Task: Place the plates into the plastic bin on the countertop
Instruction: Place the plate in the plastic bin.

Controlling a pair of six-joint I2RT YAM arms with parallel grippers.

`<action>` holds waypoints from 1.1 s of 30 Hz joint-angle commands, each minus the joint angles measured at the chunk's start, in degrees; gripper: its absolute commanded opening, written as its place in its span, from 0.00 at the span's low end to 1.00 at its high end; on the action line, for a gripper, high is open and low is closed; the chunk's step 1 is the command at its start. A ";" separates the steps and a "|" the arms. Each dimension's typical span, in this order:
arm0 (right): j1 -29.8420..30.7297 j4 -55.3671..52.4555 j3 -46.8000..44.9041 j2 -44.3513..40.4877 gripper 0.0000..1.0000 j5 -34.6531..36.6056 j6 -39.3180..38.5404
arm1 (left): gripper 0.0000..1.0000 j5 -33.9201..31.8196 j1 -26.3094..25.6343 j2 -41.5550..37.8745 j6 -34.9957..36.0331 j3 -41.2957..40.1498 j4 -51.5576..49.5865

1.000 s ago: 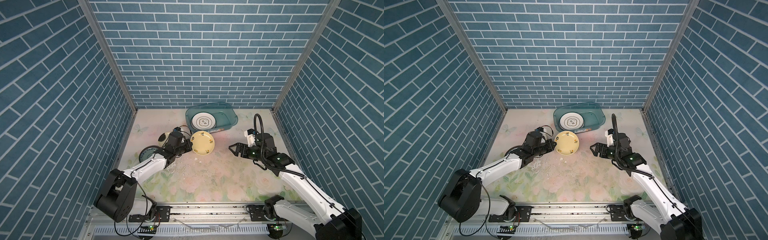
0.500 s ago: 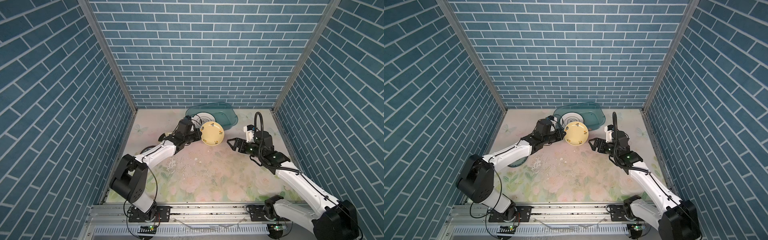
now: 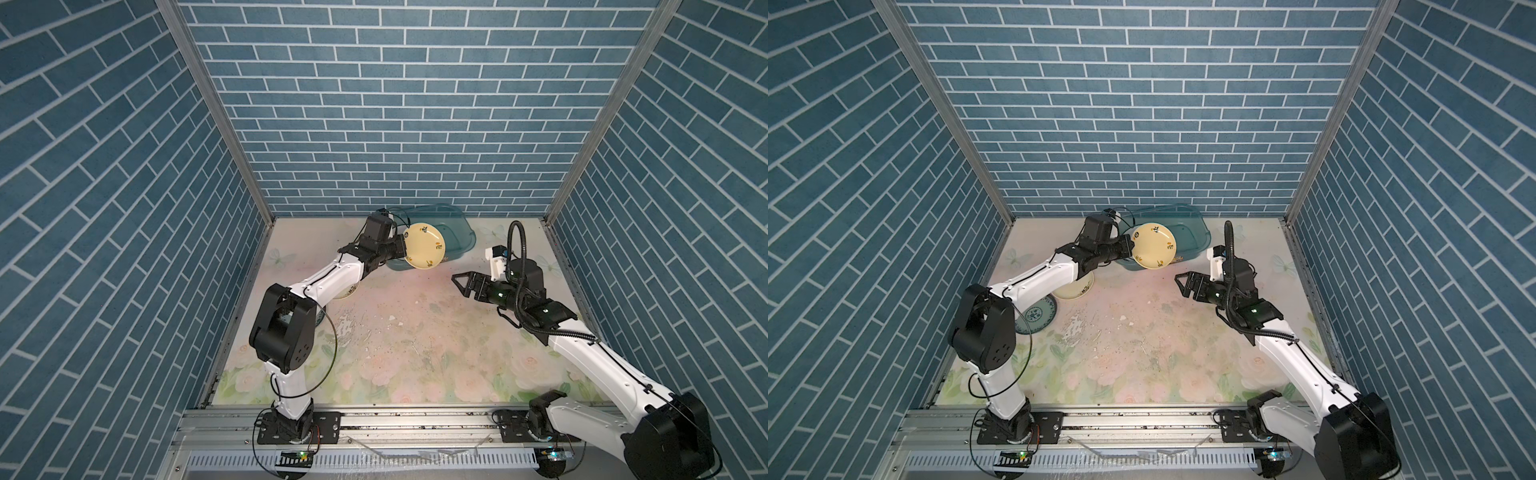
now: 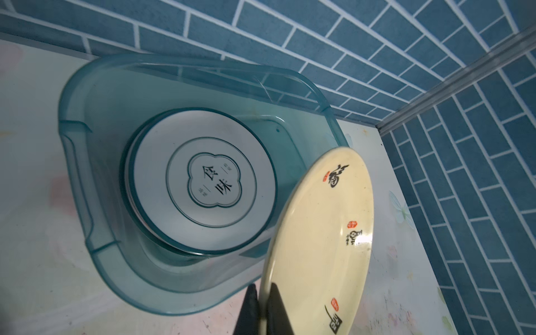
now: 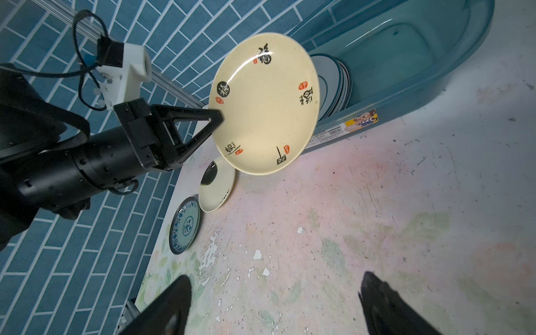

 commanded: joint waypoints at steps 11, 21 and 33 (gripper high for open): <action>0.16 0.60 -2.60 -2.84 0.91 -0.18 1.83 | 0.00 -3.44 5.58 11.91 3.34 16.40 -8.84; 0.11 5.26 -4.61 -2.40 0.91 -2.75 4.43 | 0.00 -1.03 6.56 18.53 -0.60 18.18 -5.71; 0.12 5.27 -3.95 -0.34 0.91 -4.28 4.52 | 0.87 0.78 7.67 20.21 2.42 20.18 -5.54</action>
